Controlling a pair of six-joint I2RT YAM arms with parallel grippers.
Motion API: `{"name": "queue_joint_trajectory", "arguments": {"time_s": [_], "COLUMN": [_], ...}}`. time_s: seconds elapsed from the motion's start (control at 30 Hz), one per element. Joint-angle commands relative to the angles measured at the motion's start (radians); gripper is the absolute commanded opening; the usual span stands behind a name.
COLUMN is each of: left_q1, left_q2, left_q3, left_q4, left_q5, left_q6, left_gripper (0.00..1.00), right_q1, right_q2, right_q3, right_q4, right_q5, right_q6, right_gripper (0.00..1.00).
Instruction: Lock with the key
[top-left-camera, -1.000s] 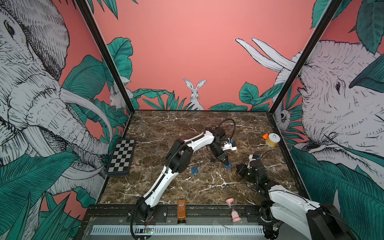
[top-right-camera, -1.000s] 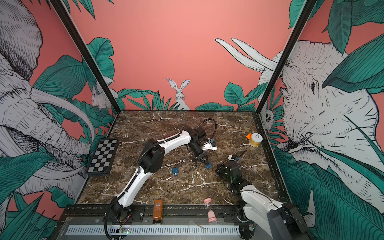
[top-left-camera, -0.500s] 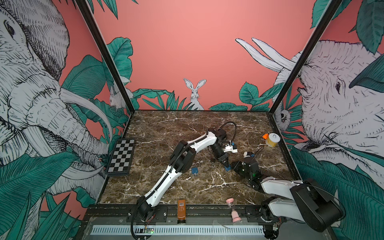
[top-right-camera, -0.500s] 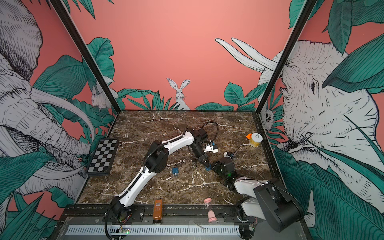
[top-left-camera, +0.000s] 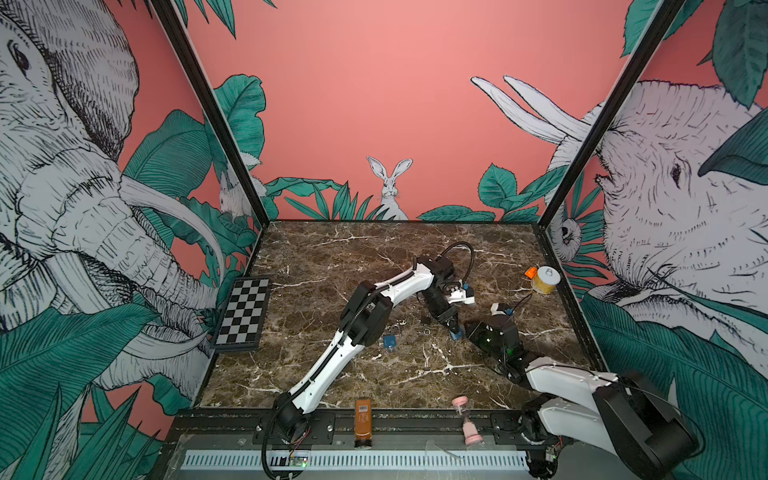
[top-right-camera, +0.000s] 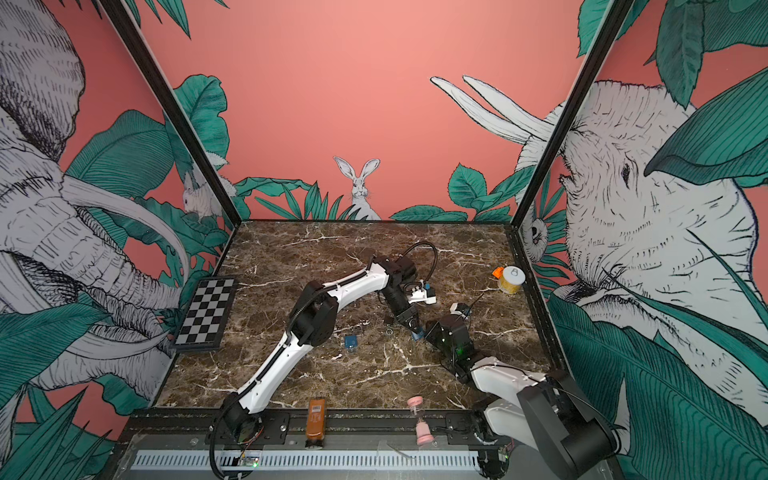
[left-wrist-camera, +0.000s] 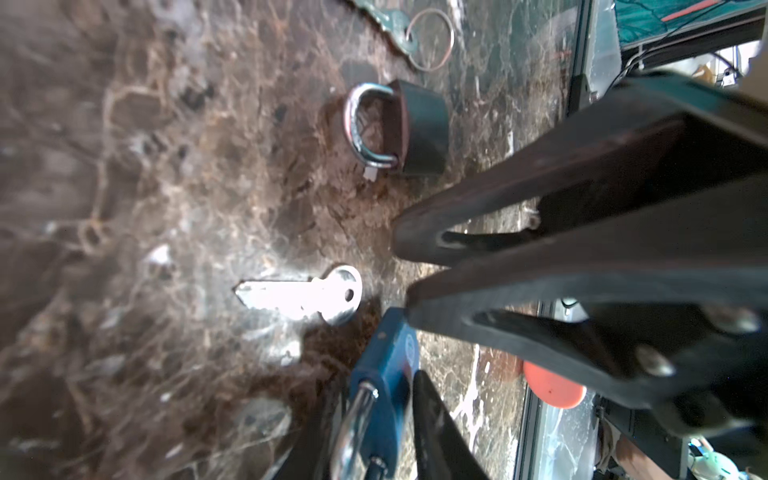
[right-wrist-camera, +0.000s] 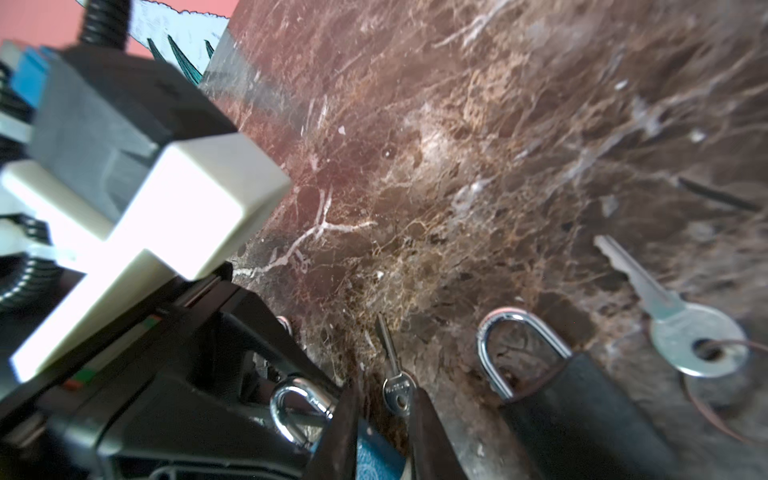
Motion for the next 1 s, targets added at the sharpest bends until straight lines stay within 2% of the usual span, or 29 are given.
{"name": "queue_joint_trajectory", "arguments": {"time_s": [0.0,0.27,0.37,0.47,0.7,0.97], "left_q1": [-0.005,-0.005,-0.003,-0.002,0.026,0.045], "left_q2": [0.009,-0.008,-0.015,-0.019,-0.105,-0.154], "left_q3": [0.012,0.014,0.013,0.012,-0.062,-0.087], "left_q4": [0.027,0.052,0.061,0.066,0.182,0.216], "left_q5": [-0.033,-0.066,-0.085,-0.099,-0.134,-0.139], "left_q6": [-0.005,-0.013,-0.015,-0.018,-0.07,-0.076], "left_gripper": [0.33,0.36,0.46,0.5,0.55,0.57], "right_q1": [0.005,0.003,0.004,0.004,0.004,0.004], "right_q2": [-0.037,-0.103,-0.109,-0.115,-0.145,-0.144], "right_q3": [-0.017,-0.002,0.013,0.024,0.061,0.119], "right_q4": [-0.046,-0.125,-0.137,-0.142,-0.189,-0.238], "right_q5": [0.028,0.026,0.011,-0.007,-0.027,-0.044], "right_q6": [-0.022,-0.054,-0.071,-0.082,-0.124,-0.159], "right_gripper": [0.24,0.25,0.26,0.26,0.26,0.26]}}
